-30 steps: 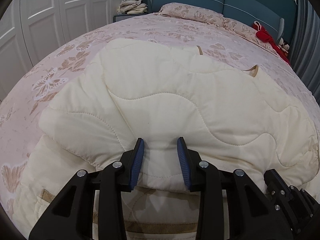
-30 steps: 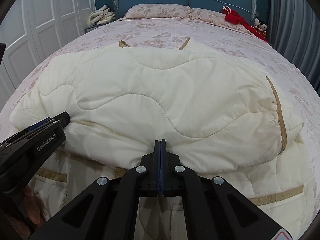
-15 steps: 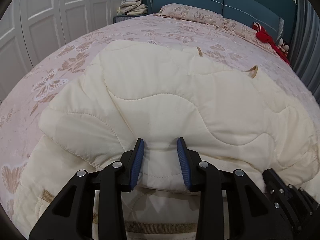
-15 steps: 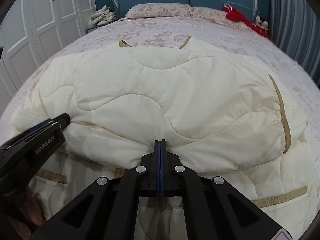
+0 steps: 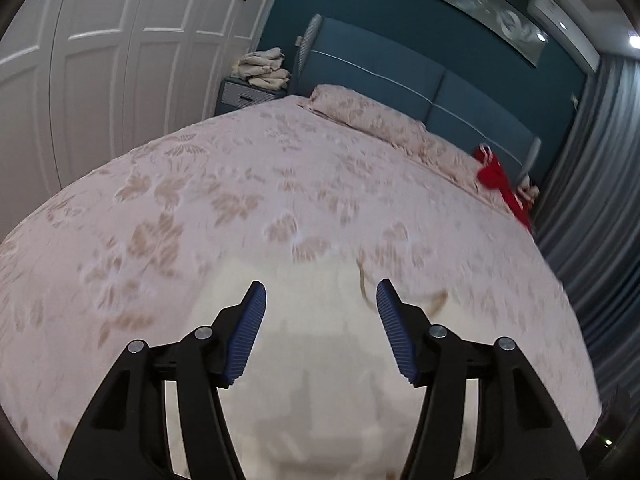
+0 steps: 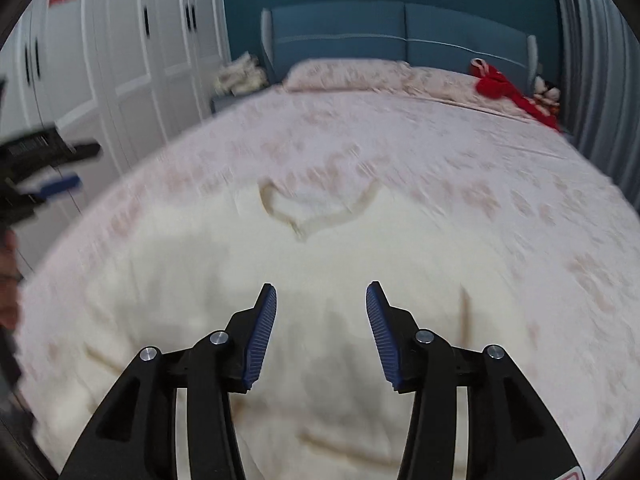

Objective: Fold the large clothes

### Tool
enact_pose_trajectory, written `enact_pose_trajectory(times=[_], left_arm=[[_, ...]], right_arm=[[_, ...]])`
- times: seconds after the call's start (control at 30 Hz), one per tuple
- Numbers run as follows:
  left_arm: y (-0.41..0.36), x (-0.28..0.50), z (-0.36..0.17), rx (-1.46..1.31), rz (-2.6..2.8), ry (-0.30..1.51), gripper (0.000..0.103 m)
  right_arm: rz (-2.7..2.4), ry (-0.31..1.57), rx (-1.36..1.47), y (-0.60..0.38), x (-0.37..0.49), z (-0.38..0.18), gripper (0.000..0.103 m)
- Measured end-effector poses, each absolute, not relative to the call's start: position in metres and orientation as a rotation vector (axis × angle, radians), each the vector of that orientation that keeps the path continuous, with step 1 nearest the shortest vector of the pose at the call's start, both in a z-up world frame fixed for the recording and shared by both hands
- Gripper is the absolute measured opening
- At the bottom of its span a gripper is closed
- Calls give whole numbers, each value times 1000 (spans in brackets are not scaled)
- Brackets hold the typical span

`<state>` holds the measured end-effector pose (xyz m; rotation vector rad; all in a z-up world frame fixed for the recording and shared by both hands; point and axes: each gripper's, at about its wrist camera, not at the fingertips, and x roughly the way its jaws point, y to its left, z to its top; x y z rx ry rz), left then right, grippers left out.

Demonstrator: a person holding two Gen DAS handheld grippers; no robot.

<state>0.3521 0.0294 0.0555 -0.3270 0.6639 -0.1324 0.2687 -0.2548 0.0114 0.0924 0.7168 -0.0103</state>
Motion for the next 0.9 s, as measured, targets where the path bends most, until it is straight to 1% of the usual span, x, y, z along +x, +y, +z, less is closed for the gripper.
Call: enact_pose_trajectory(times=[0.17, 0.37, 0.43, 0.47, 0.63, 0.77, 0.83, 0.87, 0.9], left_arm=[[26, 416, 35, -339, -87, 705, 56], [26, 474, -22, -284, -41, 825, 54], [31, 487, -43, -295, -15, 867, 51], [33, 491, -53, -292, -3, 882, 50], [36, 494, -83, -252, 21, 903, 49], [35, 492, -99, -252, 28, 893, 49], [35, 492, -100, -248, 32, 888, 49], [34, 493, -101, -243, 34, 887, 49], [33, 492, -102, -236, 37, 884, 50]], right_arm=[[62, 693, 83, -231, 339, 2, 46], [129, 758, 50, -198, 417, -29, 46], [150, 781, 63, -193, 439, -36, 46], [154, 792, 72, -190, 453, -41, 46], [149, 852, 88, -178, 496, -64, 46], [152, 906, 111, -175, 511, -82, 45], [161, 932, 120, -173, 517, -92, 34], [171, 944, 123, -172, 519, -96, 18], [175, 949, 118, -171, 519, -98, 5]])
